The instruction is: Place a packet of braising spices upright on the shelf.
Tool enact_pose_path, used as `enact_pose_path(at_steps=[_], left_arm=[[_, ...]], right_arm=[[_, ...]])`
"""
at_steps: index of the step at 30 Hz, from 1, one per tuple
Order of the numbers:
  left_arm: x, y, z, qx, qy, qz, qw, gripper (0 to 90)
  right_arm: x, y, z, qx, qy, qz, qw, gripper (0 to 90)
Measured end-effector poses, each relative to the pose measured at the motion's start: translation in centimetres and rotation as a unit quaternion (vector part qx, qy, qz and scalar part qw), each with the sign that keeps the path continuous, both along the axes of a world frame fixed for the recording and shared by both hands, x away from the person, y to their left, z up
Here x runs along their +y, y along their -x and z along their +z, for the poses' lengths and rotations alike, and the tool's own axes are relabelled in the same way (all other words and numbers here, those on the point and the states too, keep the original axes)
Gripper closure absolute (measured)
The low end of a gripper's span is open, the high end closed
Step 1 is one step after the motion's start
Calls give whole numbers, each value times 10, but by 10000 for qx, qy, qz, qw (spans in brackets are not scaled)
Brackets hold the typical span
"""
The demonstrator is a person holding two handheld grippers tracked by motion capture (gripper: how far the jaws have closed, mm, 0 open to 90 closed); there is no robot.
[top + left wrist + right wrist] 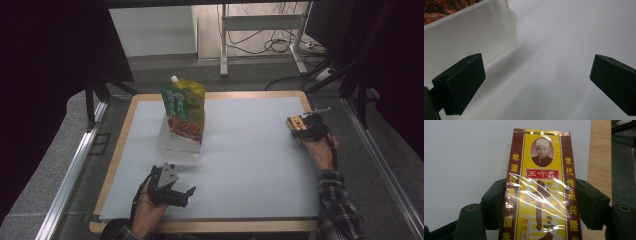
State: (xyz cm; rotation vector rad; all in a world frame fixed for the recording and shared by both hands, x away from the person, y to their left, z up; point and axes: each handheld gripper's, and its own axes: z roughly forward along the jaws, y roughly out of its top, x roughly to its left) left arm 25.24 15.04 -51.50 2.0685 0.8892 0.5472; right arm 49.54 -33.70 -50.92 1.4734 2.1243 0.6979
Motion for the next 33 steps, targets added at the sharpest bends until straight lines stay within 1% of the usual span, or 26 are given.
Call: enact_pose_path(at_steps=[2, 7, 15, 19, 23, 25, 28, 33], left_arm=[[0, 0, 0, -1, -2, -2, 10000, 0], [0, 0, 0, -4, 7, -2, 10000, 0], [0, 0, 1, -18, 8, -4, 10000, 0], [0, 1, 1, -21, 11, -3, 10000, 0], [1, 1, 1, -23, 19, 1, 10000, 0], [1, 1, 1, -24, 20, 7, 10000, 0], [1, 1, 1, -30, 27, 13, 10000, 0], [1, 1, 2, -35, 25, 11, 10000, 0]], right_arm=[[1, 1, 1, -4, -7, 18, 10000, 316], [4, 4, 8, -115, -43, 77, 9999, 316], [6, 15, 18, -215, -109, 269, 9993, 316], [10, 23, 24, -249, -145, 393, 9988, 317], [21, 31, 28, -261, -128, 611, 9977, 316], [28, 35, 31, -284, -80, 739, 9968, 316], [38, 43, 35, -316, -81, 924, 9952, 316], [50, 58, 39, -335, -200, 1184, 9922, 316]])
